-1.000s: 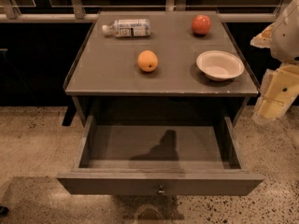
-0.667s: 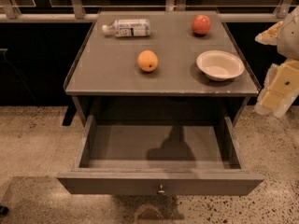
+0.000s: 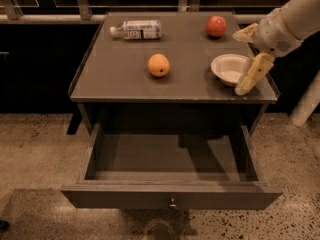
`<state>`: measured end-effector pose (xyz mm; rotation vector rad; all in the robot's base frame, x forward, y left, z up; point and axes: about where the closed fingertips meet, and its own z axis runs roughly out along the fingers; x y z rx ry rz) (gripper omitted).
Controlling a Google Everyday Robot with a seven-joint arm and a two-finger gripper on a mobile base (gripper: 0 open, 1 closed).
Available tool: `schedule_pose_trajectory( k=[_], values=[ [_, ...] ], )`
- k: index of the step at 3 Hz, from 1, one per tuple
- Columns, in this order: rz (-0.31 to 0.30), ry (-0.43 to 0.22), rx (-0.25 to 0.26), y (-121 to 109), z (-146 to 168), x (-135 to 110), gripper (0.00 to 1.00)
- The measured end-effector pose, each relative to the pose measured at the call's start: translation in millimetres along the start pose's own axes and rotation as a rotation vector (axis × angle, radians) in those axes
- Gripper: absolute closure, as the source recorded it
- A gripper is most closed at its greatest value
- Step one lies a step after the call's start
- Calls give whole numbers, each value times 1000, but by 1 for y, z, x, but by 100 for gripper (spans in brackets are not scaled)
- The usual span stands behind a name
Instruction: Place orange into top drawer
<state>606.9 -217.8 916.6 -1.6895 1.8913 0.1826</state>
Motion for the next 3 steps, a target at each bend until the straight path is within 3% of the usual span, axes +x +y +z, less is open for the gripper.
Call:
schedule_pose_trajectory(
  k=[1, 2, 3],
  values=[
    [-48, -98, -97, -37, 72, -19, 0],
    [-78, -158, -210, -57, 151, -40, 0],
    [-82, -172, -257, -65, 183, -51, 0]
  ],
)
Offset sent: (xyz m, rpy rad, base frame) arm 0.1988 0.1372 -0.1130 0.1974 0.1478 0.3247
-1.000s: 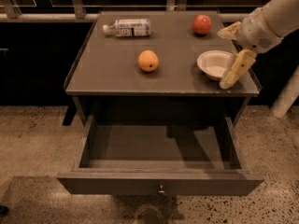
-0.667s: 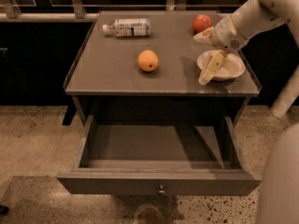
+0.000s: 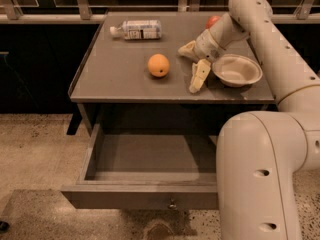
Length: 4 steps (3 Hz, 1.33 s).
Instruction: Place orange into top drawer
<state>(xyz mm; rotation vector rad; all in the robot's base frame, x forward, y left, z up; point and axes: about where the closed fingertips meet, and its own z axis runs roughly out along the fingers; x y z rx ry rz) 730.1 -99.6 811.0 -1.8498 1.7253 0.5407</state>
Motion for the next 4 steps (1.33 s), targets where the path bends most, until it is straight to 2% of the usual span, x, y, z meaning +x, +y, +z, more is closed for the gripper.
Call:
schedule_pose_trajectory(
  k=[1, 2, 3, 4],
  values=[
    [0, 0, 0, 0, -2, -1, 0],
    [36, -13, 45, 4, -15, 7, 0],
    [38, -44, 64, 9, -19, -11, 0],
    [22, -56, 30, 9, -8, -34, 0]
  ],
)
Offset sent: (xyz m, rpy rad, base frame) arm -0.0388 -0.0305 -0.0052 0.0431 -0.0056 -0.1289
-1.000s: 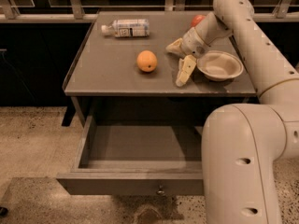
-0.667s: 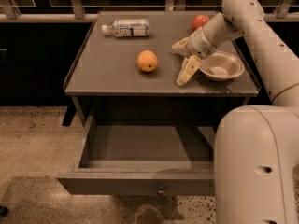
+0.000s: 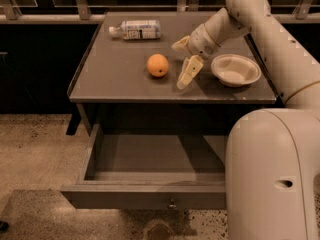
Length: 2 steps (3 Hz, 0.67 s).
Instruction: Place orange into top drawer
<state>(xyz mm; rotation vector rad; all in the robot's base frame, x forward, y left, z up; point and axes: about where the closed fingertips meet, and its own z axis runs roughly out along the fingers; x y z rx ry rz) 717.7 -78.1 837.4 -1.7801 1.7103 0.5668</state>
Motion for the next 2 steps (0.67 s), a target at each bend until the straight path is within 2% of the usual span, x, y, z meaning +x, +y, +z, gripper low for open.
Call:
schedule_pose_trajectory(
  k=[1, 2],
  values=[
    [-9, -31, -43, -5, 18, -17, 0],
    [-2, -64, -70, -14, 37, -21, 0]
  ],
)
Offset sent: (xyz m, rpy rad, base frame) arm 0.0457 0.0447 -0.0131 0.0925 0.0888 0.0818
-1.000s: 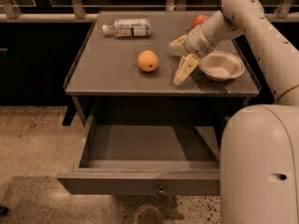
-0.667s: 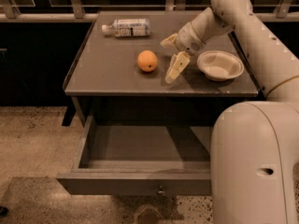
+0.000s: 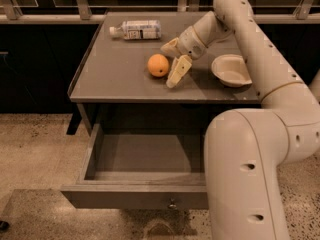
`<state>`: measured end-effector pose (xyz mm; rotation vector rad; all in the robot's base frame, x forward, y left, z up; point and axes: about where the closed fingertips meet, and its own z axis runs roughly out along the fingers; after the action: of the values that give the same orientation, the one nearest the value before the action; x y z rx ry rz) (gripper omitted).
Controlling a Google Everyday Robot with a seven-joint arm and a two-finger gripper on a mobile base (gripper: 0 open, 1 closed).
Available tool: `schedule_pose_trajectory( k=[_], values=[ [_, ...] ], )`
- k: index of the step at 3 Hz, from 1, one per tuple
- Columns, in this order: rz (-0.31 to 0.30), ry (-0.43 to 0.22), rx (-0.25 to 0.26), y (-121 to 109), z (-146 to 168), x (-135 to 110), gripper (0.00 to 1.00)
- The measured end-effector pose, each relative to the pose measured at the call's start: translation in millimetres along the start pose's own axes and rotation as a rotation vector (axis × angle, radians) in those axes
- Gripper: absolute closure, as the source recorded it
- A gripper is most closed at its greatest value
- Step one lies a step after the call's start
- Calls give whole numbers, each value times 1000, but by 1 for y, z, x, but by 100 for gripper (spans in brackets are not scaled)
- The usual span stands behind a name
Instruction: Place orange into top drawer
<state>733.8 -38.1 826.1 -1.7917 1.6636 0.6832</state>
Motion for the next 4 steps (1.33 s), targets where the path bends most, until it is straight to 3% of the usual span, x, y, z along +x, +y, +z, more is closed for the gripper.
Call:
schedule_pose_trajectory(
  k=[2, 4],
  values=[
    [20, -43, -24, -12, 21, 2, 0],
    [20, -43, -24, -12, 21, 2, 42]
  ],
)
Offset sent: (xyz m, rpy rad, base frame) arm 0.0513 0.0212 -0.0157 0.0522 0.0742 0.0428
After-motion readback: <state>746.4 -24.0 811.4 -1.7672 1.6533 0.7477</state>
